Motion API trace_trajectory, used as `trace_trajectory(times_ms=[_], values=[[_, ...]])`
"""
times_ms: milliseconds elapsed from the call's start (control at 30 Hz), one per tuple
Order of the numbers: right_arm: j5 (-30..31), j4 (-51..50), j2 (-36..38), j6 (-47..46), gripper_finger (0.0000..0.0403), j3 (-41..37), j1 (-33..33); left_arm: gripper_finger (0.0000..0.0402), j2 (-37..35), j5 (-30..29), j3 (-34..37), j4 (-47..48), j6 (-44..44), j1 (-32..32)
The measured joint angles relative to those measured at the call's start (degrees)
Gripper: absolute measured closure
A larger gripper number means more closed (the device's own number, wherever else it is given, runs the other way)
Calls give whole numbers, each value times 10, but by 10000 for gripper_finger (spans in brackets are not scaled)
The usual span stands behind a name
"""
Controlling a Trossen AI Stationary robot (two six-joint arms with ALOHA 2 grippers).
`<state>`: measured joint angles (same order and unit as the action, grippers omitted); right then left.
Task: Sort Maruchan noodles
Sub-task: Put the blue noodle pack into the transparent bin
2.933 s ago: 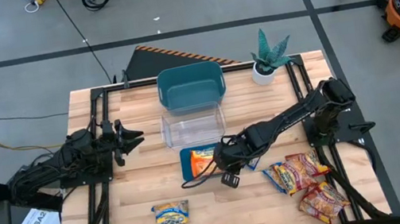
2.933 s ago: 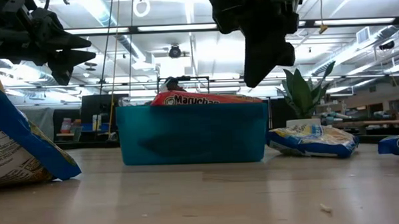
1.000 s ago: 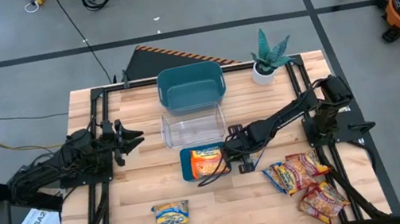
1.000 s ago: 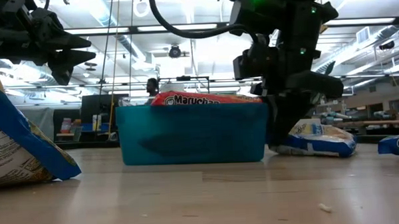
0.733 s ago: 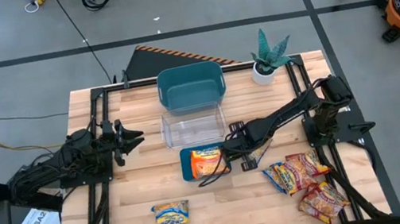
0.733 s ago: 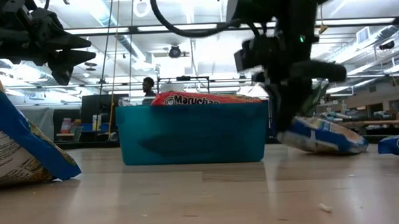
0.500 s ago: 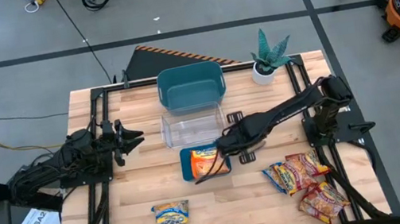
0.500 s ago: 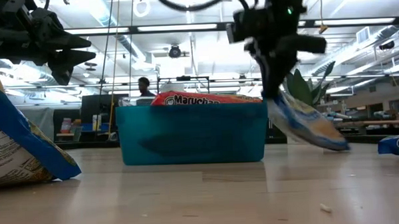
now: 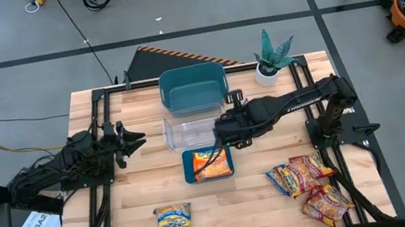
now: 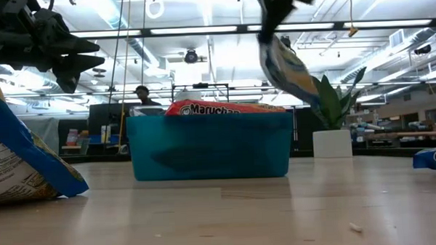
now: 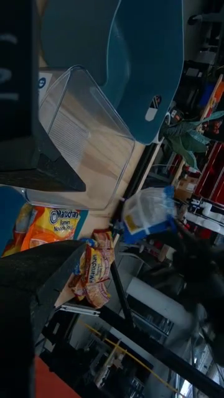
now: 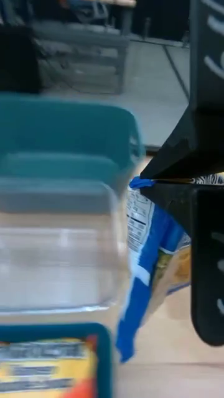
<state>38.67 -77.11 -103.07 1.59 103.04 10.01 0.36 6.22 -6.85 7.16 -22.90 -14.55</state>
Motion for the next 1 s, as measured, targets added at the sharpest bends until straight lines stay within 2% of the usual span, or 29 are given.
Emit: trace_trajectory(times_ms=[67, 233, 433, 567, 800, 1000], values=[[2, 34, 0, 25, 390, 17, -4, 260, 0, 0, 0, 0, 0, 0], [-37, 134, 0, 100, 389, 26, -24, 260, 0, 0, 0, 0, 0, 0], [-113, 230, 0, 143, 389, 26, -69, 260, 0, 0, 0, 0, 0, 0], [-189, 256, 0, 156, 389, 26, -103, 260, 0, 0, 0, 0, 0, 0], [-276, 297, -1, 143, 389, -32, -148, 260, 0, 0, 0, 0, 0, 0], [-298, 322, 0, 130, 389, -89, -151, 260, 0, 0, 0, 0, 0, 0]])
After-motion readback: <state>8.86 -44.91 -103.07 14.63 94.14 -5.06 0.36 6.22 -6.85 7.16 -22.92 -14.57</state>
